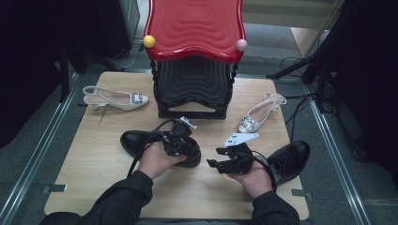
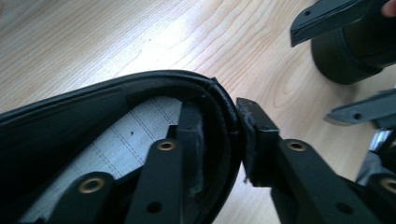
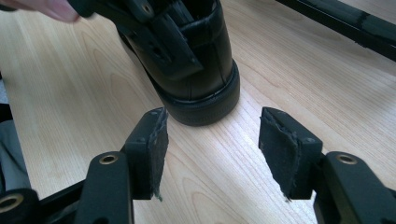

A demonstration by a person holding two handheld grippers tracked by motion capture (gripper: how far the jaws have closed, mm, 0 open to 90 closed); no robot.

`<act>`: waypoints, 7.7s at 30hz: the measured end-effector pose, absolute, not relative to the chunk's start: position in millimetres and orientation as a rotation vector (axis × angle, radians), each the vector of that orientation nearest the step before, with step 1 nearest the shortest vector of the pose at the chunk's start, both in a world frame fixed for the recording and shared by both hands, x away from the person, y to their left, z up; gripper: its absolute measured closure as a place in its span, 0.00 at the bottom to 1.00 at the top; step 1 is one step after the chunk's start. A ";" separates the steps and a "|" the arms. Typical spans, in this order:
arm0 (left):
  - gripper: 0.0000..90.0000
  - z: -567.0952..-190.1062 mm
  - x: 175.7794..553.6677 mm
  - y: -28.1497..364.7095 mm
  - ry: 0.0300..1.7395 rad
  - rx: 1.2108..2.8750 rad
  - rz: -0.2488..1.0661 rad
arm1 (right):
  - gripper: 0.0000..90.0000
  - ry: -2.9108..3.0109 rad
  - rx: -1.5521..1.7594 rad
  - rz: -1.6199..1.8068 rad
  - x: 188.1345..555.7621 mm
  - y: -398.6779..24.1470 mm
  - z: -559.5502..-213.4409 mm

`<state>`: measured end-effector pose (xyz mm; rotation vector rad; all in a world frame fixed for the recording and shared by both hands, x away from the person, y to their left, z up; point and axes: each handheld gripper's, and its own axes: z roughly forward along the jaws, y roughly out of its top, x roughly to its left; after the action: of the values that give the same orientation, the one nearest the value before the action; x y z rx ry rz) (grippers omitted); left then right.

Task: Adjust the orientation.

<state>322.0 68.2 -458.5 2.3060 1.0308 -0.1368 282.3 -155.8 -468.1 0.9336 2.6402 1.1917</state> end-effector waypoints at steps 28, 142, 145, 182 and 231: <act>1.00 -439.2 275.7 181.1 1.130 2.192 -0.016 | 0.91 2.594 0.975 1.216 318.2 -129.8 -465.0; 1.00 -491.0 308.5 177.6 1.098 2.247 -0.120 | 1.00 2.795 0.964 1.162 296.6 -94.3 -475.3; 1.00 -490.8 310.8 175.1 1.091 2.253 -0.121 | 1.00 2.794 0.966 1.156 292.8 -95.7 -474.8; 0.37 -470.8 300.9 193.9 1.016 2.204 -0.075 | 0.36 2.717 1.036 1.200 286.0 -145.6 -462.5; 0.37 -469.4 323.3 187.5 1.010 2.180 -0.093 | 1.00 2.474 1.309 1.083 244.4 -271.6 -447.2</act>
<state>323.3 187.5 -469.4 2.1805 1.0101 -0.0933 244.4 -271.6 -447.2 1.3086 2.4737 1.0825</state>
